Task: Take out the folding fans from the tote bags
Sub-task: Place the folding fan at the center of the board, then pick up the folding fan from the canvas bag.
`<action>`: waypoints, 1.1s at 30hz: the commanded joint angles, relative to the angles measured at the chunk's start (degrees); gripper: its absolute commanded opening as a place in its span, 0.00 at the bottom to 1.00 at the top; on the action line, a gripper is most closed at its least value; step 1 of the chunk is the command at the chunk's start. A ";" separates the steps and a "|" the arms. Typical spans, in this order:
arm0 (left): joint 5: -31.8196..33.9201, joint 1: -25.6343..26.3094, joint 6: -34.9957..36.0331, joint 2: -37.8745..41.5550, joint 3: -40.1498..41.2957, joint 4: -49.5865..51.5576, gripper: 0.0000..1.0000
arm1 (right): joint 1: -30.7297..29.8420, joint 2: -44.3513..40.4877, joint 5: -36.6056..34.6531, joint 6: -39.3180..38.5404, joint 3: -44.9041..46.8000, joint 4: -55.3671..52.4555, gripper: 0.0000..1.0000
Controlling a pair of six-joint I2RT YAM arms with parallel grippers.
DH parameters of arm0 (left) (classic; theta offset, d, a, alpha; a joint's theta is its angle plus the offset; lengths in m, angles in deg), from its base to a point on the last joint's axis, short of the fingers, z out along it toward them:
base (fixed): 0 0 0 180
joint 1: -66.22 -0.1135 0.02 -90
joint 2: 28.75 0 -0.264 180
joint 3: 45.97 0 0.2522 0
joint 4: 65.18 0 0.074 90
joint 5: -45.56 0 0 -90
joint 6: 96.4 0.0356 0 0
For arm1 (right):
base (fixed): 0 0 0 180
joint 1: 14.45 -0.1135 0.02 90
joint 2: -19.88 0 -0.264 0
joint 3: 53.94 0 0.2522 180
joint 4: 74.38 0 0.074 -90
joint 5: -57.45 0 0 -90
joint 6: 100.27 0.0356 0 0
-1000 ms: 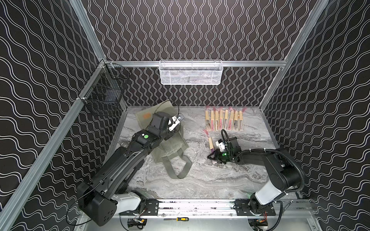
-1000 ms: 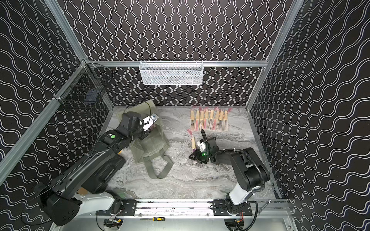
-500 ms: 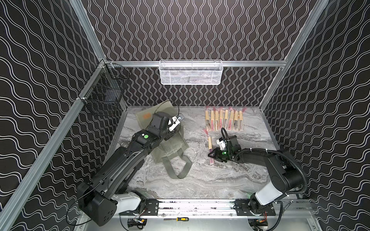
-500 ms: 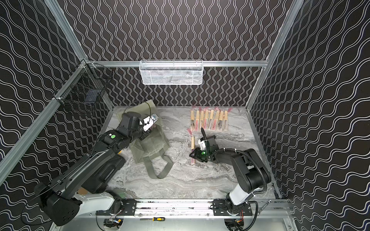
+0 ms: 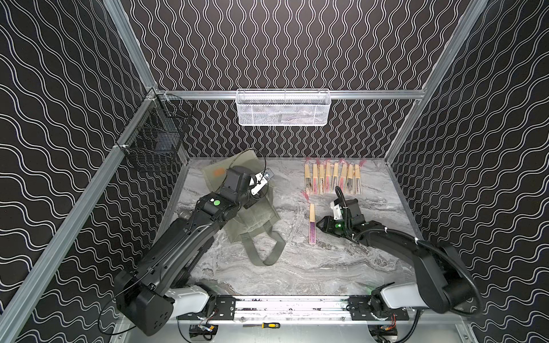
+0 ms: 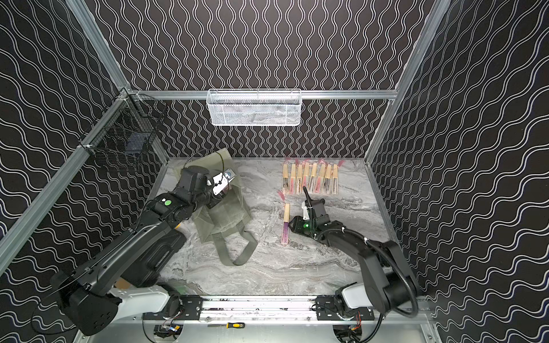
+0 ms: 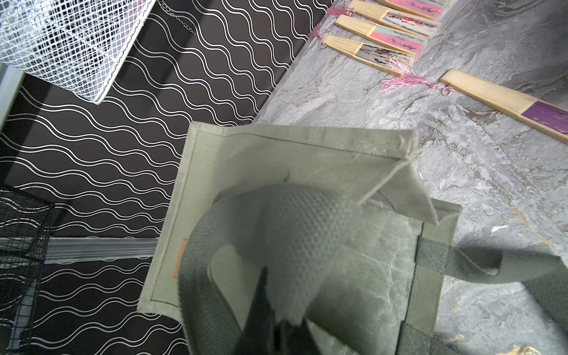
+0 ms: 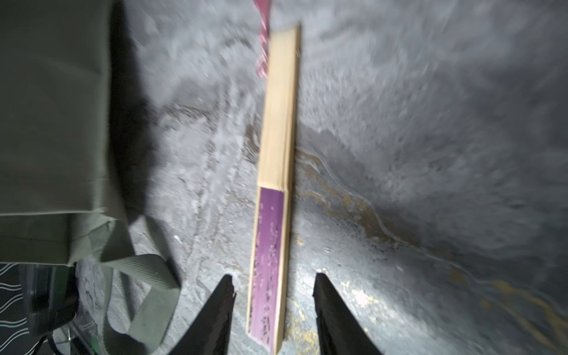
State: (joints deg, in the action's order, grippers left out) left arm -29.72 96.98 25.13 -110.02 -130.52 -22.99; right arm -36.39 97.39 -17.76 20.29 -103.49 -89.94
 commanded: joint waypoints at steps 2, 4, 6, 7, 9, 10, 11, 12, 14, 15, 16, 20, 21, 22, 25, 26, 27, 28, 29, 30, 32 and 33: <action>-1.43 -0.09 -0.76 -0.04 0.10 -2.06 0.00 | -1.27 -7.01 -2.13 -0.72 1.10 -0.32 0.46; -1.54 -0.02 -0.68 0.05 0.29 -2.23 0.00 | -2.65 -10.63 -2.13 0.20 1.60 0.15 0.46; -1.45 -0.09 -0.68 0.02 0.27 -2.23 0.00 | -5.79 -14.06 -1.87 1.60 1.83 1.25 0.47; -1.52 -0.02 -0.66 0.05 0.30 -2.23 0.00 | -7.78 -15.68 -0.54 2.22 1.63 2.28 0.47; -1.59 -0.02 -0.69 0.15 0.12 -2.06 0.00 | -11.45 -18.45 3.83 4.49 1.49 6.88 0.48; -1.55 -0.07 -0.68 0.27 -0.01 -2.06 0.00 | -14.42 -19.81 2.11 5.90 1.83 9.84 0.49; -1.62 -0.06 -0.68 0.47 0.12 -2.06 0.00 | -18.08 -20.58 -1.91 6.35 2.10 11.95 0.49; -1.62 -0.04 -0.64 0.59 0.20 -2.14 0.00 | -21.09 -20.77 -6.91 6.43 2.02 12.87 0.49; -1.75 -0.04 -0.66 0.68 0.21 -2.19 0.00 | -27.02 -19.02 -18.04 8.48 0.00 10.78 0.49; -1.80 -0.03 -0.68 0.60 0.21 -2.15 0.00 | -28.91 -17.98 -20.09 8.42 -0.57 10.84 0.49; -1.80 0.00 -0.68 0.57 0.21 -2.15 0.00 | -30.70 -16.98 -22.16 9.91 -0.43 11.81 0.50; -1.72 0.16 -0.61 0.61 0.20 -2.40 0.00 | -35.63 -13.18 -23.22 22.40 4.69 25.95 0.50; -1.80 0.24 -0.53 0.76 0.21 -2.38 0.00 | -37.28 -11.81 -24.04 24.48 5.06 28.54 0.50; -1.72 0.34 -0.56 0.76 0.21 -2.24 0.00 | -39.47 -10.09 -25.01 26.00 4.97 30.82 0.50; -1.79 0.40 -0.45 0.65 0.01 -1.98 0.00 | -44.84 -4.74 -29.15 29.31 1.91 32.46 0.50; -1.76 0.39 -0.48 0.62 0.03 -1.92 0.00 | -46.02 -2.77 -29.85 30.48 0.39 32.39 0.50; -1.89 0.41 -0.50 0.65 -0.05 -1.86 0.00 | -46.88 -0.90 -30.44 31.73 -0.76 32.58 0.50; -1.89 0.45 -0.55 0.81 -0.06 -1.88 0.00 | -47.60 1.27 -31.09 33.06 -1.93 33.44 0.50; -1.97 0.46 -0.57 0.93 0.01 -2.01 0.00 | -48.16 3.36 -31.79 34.41 -3.23 34.00 0.50; -1.96 0.52 -0.42 1.10 0.11 -2.10 0.00 | -48.65 5.24 -32.73 35.67 -4.46 34.00 0.50; -1.80 0.68 -0.35 1.29 0.25 -2.35 0.00 | -48.99 9.51 -34.59 38.06 -7.08 34.44 0.50; -1.87 0.70 -0.25 1.34 0.31 -2.27 0.00 | -48.96 11.30 -35.16 38.81 -8.18 34.99 0.50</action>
State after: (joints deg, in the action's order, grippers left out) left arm -30.74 97.51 25.15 -108.97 -130.43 -22.97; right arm -85.02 105.53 -48.52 53.39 -109.37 -58.93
